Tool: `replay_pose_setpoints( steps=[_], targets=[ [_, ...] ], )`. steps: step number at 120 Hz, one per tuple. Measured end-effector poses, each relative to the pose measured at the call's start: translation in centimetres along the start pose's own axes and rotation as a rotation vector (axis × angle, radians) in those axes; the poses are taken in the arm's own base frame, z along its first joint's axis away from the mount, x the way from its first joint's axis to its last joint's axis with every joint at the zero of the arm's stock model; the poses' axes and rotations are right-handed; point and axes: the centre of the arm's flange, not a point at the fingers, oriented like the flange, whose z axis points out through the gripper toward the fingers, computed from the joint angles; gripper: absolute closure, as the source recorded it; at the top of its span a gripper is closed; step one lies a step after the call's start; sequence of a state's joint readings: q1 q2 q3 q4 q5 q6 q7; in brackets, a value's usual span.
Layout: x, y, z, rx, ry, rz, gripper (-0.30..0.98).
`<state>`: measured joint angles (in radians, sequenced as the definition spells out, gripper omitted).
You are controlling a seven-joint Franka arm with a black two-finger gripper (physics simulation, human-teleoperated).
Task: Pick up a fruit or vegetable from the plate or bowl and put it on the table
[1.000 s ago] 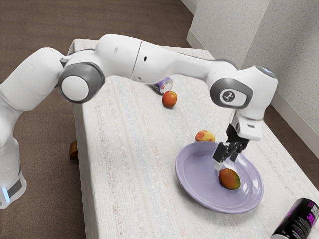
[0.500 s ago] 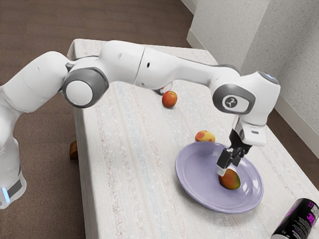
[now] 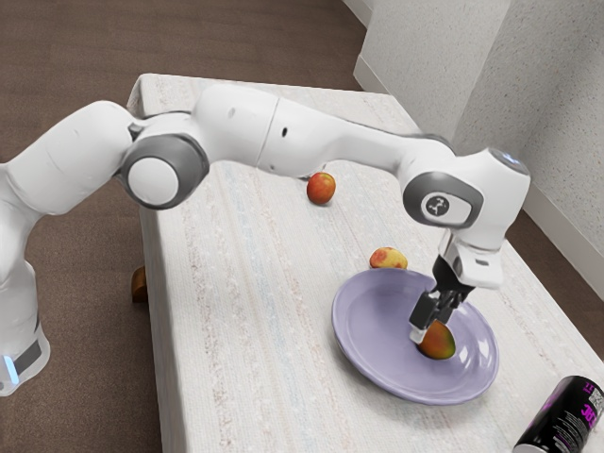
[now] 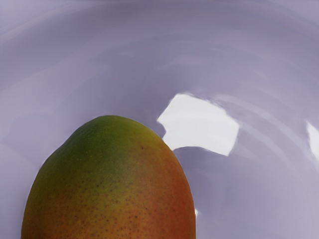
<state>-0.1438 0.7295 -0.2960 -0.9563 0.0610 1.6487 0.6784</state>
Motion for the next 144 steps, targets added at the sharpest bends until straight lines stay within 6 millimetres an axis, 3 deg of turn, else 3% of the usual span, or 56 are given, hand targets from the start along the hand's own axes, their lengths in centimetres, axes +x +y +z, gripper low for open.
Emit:
replay_pose_setpoints(
  steps=[38, 86, 93, 108, 126, 136, 144],
  targets=[
    [0.0, -0.7, 0.2, 0.018, 0.013, -0.01, 0.0],
    [0.1, -1.1, 1.9, 0.004, 0.004, -0.016, 0.0],
    [0.2, -1.0, 2.2, 0.002, 0.003, -0.017, 0.04],
    [0.1, -1.2, 2.3, 0.001, 0.006, -0.022, 0.27],
    [0.2, -1.3, 2.2, 0.006, 0.01, -0.026, 0.31],
    [0.3, -1.0, 0.2, 0.036, 0.029, -0.021, 0.33],
    [-0.1, 0.6, -4.9, 0.118, 0.045, -0.002, 0.35]
  ],
)
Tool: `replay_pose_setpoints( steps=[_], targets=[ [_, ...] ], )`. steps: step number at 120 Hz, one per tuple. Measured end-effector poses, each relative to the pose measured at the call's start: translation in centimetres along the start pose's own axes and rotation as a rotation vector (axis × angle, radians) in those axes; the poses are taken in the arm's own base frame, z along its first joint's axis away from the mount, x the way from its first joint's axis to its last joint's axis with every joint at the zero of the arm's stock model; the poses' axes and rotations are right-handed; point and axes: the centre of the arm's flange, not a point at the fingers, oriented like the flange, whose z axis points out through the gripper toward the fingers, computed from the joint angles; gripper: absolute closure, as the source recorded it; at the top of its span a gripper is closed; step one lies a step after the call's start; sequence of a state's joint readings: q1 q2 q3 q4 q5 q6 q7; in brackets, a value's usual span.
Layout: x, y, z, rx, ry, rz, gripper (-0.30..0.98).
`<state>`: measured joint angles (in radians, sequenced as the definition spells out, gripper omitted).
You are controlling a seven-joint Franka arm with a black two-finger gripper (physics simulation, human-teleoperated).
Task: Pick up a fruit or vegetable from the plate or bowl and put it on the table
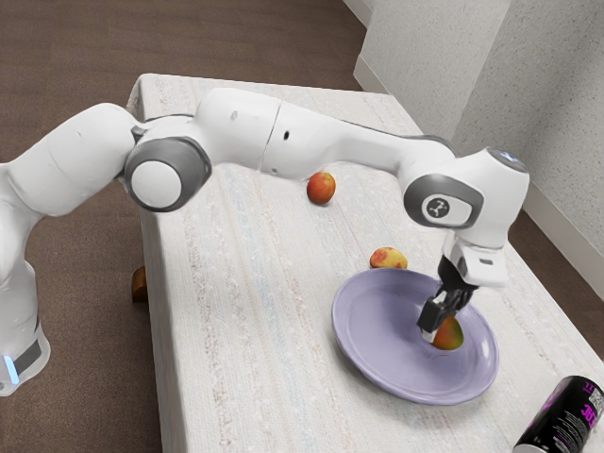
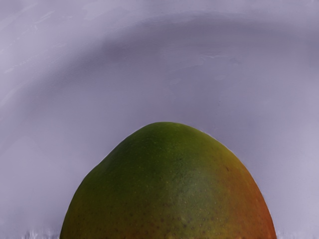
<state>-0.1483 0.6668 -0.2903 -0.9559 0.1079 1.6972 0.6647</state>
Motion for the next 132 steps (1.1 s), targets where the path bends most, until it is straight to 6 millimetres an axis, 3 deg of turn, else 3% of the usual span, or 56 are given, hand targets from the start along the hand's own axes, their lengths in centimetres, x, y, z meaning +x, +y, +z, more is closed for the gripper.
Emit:
replay_pose_setpoints(
  steps=[4, 9, 16, 27, 45, 56, 62, 83, 98, 114, 124, 127, 132],
  targets=[
    [-0.8, 0.6, -3.7, 0.062, 0.0, 0.004, 0.33],
    [-3.1, 0.9, -7.7, 0.146, -0.033, -0.02, 0.32],
    [-7.2, 0.3, -10.5, 0.219, -0.099, -0.082, 0.3],
    [-13.8, -2.3, -11.1, 0.234, -0.172, -0.201, 0.32],
    [-24.3, -8.5, -11.4, 0.189, -0.166, -0.408, 0.32],
    [-28.6, -11.9, -7.9, 0.12, -0.174, -0.485, 0.33],
    [-29.0, -13.0, -5.7, 0.085, -0.17, -0.488, 0.34],
    [-29.4, -14.8, -0.6, 0.007, -0.15, -0.466, 0.33],
    [-29.6, -15.4, 1.1, -0.017, -0.143, -0.455, 0.33],
    [-30.5, -16.1, 1.6, -0.026, -0.103, -0.473, 0.14],
    [-30.0, -16.0, 0.9, -0.02, -0.076, -0.468, 0.08],
    [-28.4, -14.8, -1.8, -0.005, -0.033, -0.442, 0.06],
    [-23.3, -10.5, -7.8, 0.026, 0.059, -0.351, 0.05]
  ],
)
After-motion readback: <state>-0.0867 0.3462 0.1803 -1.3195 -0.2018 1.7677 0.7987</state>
